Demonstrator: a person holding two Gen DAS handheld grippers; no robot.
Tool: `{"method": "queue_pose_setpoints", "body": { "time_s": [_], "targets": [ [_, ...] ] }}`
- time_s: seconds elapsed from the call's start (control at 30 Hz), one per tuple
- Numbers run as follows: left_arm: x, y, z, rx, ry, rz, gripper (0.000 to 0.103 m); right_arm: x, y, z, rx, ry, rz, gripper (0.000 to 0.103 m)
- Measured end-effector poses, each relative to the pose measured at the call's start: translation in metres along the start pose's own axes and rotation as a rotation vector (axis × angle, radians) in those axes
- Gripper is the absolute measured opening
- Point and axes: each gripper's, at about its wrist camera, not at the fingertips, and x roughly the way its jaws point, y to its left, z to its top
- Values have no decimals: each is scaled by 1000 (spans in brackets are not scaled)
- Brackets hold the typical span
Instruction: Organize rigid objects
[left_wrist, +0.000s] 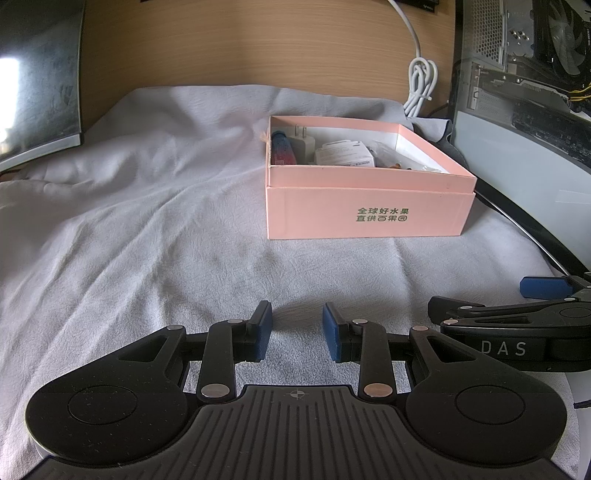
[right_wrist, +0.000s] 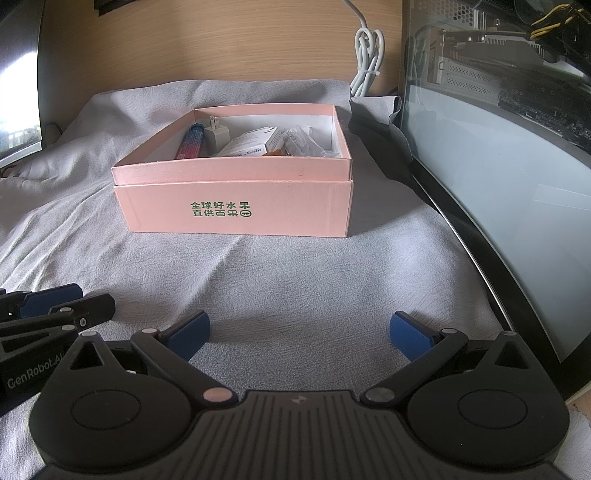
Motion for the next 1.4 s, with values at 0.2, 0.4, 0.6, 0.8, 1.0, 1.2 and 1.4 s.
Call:
{"method": "queue_pose_setpoints", "body": {
  "time_s": [0.2, 0.4, 0.6, 0.8, 1.0, 1.2, 1.4],
  "targets": [
    [0, 0, 0, 0, 0, 0, 33, 0, 0, 0, 0, 0, 0, 103],
    [0, 0, 0, 0, 0, 0, 33, 0, 0, 0, 0, 0, 0, 103],
    [0, 0, 0, -1, 0, -1, 33, 0, 0, 0, 0, 0, 0, 103],
    [0, 0, 0, 2, 0, 0, 33, 0, 0, 0, 0, 0, 0, 103],
    [0, 4, 0, -20, -1, -18, 33, 0, 0, 0, 0, 0, 0, 103],
    [0, 7, 0, -40, -3, -28, 33, 0, 0, 0, 0, 0, 0, 103],
    [0, -1, 0, 18, 1, 14, 33, 0, 0, 0, 0, 0, 0, 103]
  ]
}}
